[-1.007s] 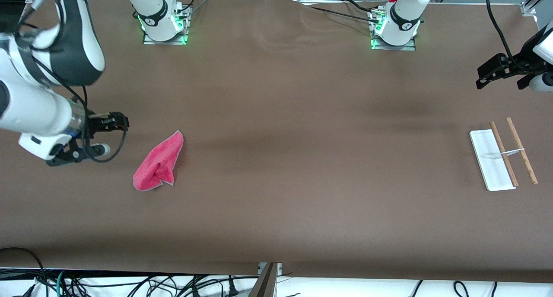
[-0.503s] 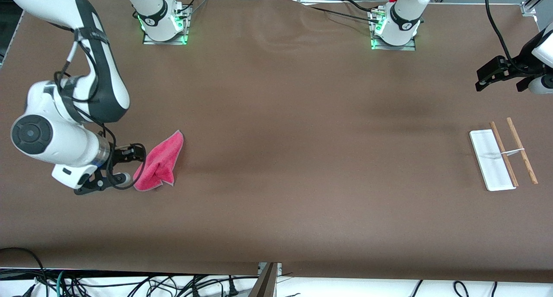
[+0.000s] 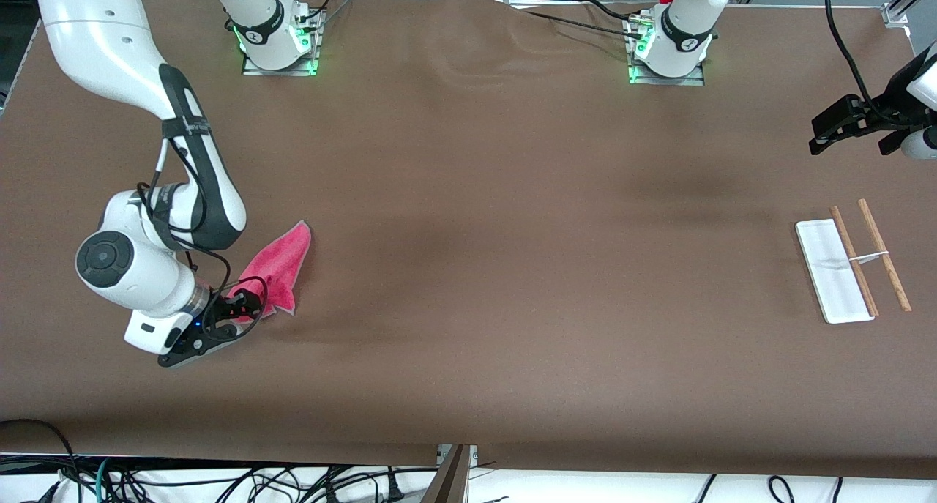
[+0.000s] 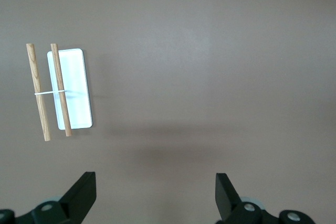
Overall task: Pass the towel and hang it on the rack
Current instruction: 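Reach the right gripper down to the pink towel, then close the right gripper on the pink towel's corner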
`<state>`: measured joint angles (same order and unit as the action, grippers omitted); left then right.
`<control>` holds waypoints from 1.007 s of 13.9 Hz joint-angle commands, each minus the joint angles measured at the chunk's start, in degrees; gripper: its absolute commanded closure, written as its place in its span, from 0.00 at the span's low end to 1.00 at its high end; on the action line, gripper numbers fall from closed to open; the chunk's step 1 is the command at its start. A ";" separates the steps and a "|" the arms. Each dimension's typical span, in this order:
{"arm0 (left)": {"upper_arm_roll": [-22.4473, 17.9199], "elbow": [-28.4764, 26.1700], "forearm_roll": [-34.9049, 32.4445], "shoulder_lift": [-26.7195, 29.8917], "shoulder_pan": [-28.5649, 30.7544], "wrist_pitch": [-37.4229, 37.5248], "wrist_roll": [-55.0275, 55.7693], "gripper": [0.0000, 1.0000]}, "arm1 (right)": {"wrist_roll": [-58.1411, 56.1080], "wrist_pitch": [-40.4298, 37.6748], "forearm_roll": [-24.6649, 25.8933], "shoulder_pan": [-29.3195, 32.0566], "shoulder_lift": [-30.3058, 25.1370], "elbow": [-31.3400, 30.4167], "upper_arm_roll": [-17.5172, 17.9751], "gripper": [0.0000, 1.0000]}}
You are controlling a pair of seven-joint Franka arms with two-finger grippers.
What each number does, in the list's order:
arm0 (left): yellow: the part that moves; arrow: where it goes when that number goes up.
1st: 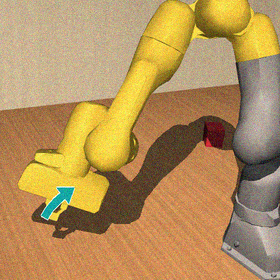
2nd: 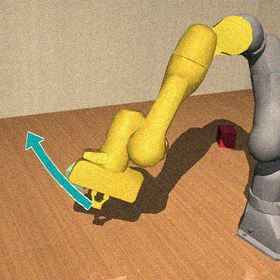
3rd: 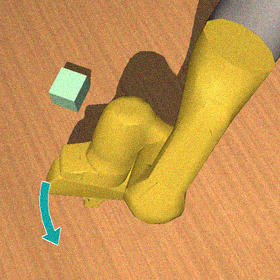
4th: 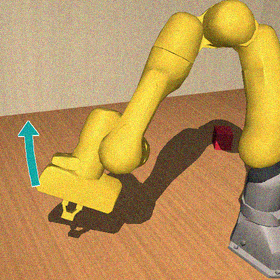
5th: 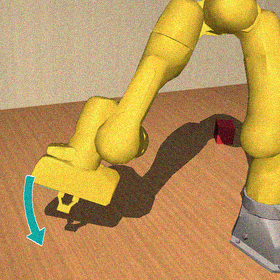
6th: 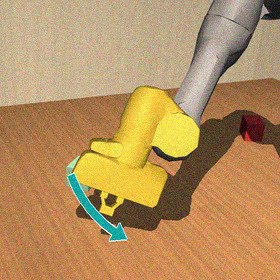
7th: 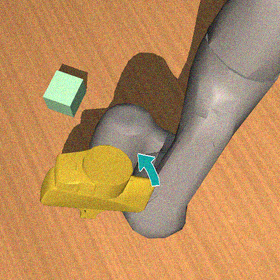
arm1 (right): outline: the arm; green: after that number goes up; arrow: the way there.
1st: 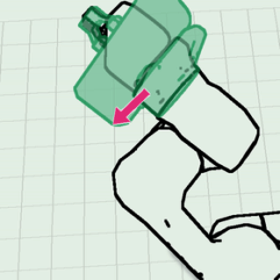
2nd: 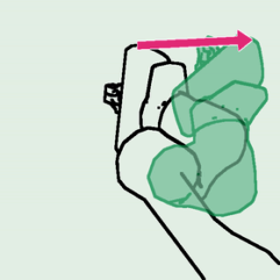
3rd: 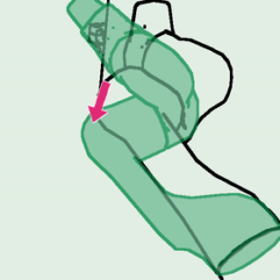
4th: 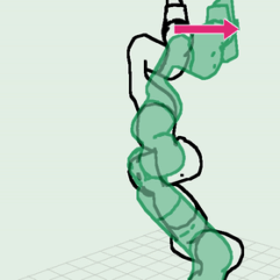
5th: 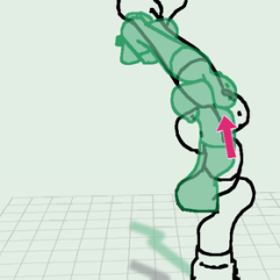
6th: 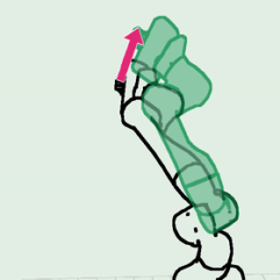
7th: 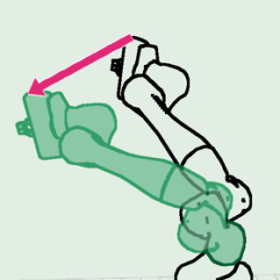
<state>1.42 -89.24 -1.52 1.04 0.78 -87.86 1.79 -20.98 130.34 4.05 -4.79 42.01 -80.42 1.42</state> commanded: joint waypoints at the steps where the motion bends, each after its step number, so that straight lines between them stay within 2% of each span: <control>1: 0.17 1.35 0.12 -0.51 0.19 0.32 -0.47 0.00 | -6.86 4.11 -1.67 1.44 3.16 1.15 0.34 0.00; 5: 0.25 1.35 0.12 -0.51 0.10 0.32 -0.47 0.00 | -18.12 7.82 -12.82 1.89 6.77 1.15 0.25 0.00; 14: 0.43 1.35 0.12 -0.16 0.10 0.50 -0.38 0.00 | -18.22 -0.43 -13.63 3.20 6.68 0.62 -0.01 0.00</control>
<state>1.62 -89.01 -1.52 1.04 0.77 -87.86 1.79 -37.49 132.60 -8.19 -2.24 48.98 -80.34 1.28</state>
